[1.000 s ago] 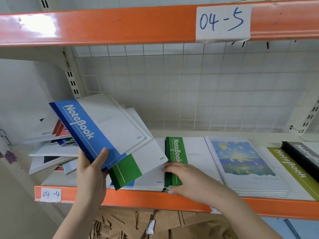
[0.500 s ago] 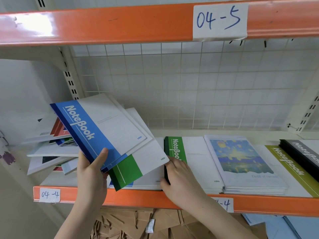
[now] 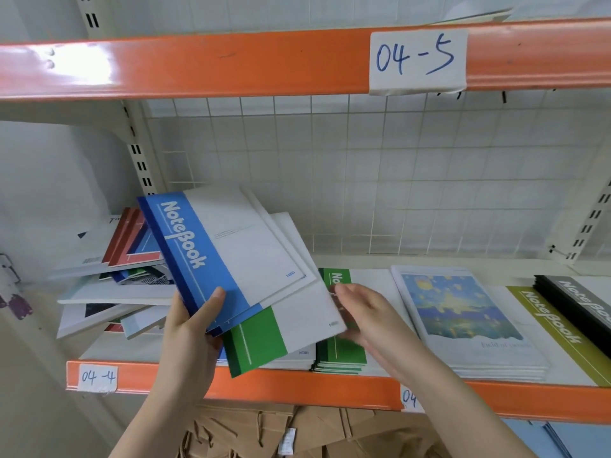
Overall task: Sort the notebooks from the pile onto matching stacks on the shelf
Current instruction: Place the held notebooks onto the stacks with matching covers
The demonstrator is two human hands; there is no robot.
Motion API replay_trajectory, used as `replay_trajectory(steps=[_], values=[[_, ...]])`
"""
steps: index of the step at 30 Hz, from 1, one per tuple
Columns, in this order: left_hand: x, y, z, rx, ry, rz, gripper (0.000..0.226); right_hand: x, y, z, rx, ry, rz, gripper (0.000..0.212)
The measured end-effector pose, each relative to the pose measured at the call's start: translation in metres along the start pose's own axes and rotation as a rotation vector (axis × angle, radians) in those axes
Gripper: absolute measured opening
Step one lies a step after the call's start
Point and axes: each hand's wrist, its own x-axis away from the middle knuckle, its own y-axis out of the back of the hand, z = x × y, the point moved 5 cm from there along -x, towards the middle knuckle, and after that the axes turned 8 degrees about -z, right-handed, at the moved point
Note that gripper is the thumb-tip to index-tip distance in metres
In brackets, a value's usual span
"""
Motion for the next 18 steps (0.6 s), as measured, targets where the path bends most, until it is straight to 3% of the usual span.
replay_trajectory(steps=[3, 8, 13, 18], values=[[0.008, -0.014, 0.008, -0.037, 0.027, 0.096, 0.03, 0.007, -0.007, 0.005, -0.056, -0.054, 0.105, 0.028], [0.012, -0.027, 0.023, -0.135, 0.082, 0.219, 0.033, 0.004, 0.014, 0.006, -0.029, 0.011, -0.088, 0.016], [0.013, -0.034, 0.034, -0.307, 0.076, 0.258, 0.028, 0.004, 0.033, 0.006, -0.172, 0.02, -0.193, 0.014], [0.018, -0.046, 0.041, -0.387, 0.107, 0.275, 0.021, 0.006, 0.042, 0.003, -0.263, -0.013, -0.106, 0.022]])
